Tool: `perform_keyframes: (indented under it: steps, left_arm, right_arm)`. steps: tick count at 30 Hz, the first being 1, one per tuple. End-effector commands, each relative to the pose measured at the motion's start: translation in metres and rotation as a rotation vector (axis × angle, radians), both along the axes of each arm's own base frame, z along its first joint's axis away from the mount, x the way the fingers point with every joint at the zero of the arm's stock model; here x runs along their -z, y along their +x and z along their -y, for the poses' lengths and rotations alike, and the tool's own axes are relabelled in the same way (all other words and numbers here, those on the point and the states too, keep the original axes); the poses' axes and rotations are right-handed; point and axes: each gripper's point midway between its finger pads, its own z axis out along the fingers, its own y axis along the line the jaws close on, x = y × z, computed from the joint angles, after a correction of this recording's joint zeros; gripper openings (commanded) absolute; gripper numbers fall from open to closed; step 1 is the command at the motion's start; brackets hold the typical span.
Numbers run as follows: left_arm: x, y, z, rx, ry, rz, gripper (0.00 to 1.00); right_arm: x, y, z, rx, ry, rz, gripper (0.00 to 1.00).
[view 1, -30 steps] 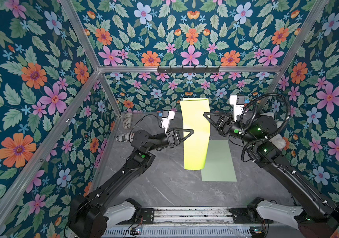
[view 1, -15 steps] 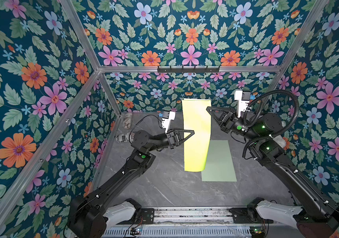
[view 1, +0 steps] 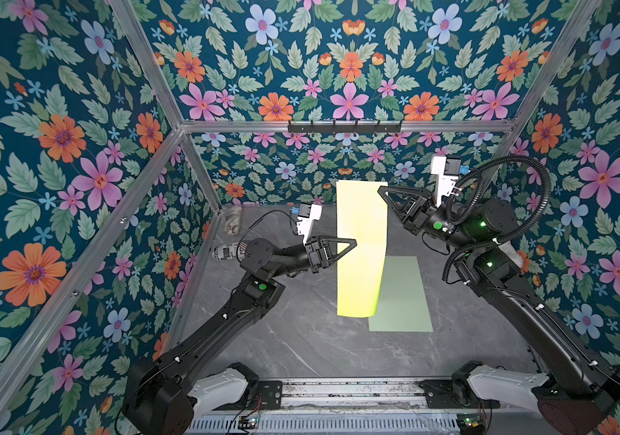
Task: Fold the rectangular paper in half along the long edge
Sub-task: Fold the paper.
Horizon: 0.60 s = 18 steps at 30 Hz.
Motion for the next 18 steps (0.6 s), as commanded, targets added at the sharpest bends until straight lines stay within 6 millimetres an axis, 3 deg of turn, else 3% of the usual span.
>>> perform_keyframes:
  steps: [1, 2, 3, 4, 5, 9, 10, 11, 12, 14, 18]
  left_arm:
    - [-0.007, -0.005, -0.001, 0.004, -0.011, 0.039, 0.0]
    - [-0.007, -0.005, -0.001, 0.001, -0.009, 0.039, 0.0]
    - [-0.007, -0.005, -0.001, 0.001, -0.01, 0.039, 0.0]
    - [-0.007, -0.005, -0.002, 0.001, -0.01, 0.04, 0.0]
    - [-0.008, -0.005, -0.002, 0.0, -0.01, 0.041, 0.0]
    - [-0.011, -0.005, -0.003, -0.016, -0.01, 0.051, 0.0]
    - [-0.011, -0.004, -0.003, -0.023, -0.008, 0.05, 0.0]
    - [-0.013, -0.003, -0.003, -0.03, -0.007, 0.056, 0.0]
    - [-0.015, -0.003, -0.004, -0.034, -0.012, 0.061, 0.0]
    - [-0.021, -0.002, -0.004, -0.038, -0.021, 0.071, 0.0]
    - [-0.031, -0.002, -0.004, -0.038, -0.041, 0.088, 0.0]
  right_arm:
    - [-0.011, -0.005, 0.002, -0.007, 0.03, 0.052, 0.0]
    - [-0.012, -0.002, 0.003, 0.004, 0.034, 0.044, 0.02]
    - [-0.012, 0.0, 0.004, 0.01, 0.033, 0.04, 0.12]
    - [-0.012, -0.001, 0.003, 0.004, 0.032, 0.043, 0.1]
    - [-0.013, -0.003, 0.002, -0.009, 0.033, 0.05, 0.0]
    - [-0.014, -0.008, 0.003, -0.032, 0.036, 0.051, 0.0]
    - [-0.013, -0.009, 0.002, -0.038, 0.034, 0.042, 0.04]
    - [-0.011, -0.009, 0.002, -0.044, 0.027, 0.025, 0.26]
    - [-0.007, -0.012, 0.001, -0.059, 0.017, 0.016, 0.32]
    - [0.002, -0.016, -0.001, -0.084, -0.012, -0.01, 0.4]
    - [0.031, -0.022, -0.003, -0.117, -0.068, -0.086, 0.42]
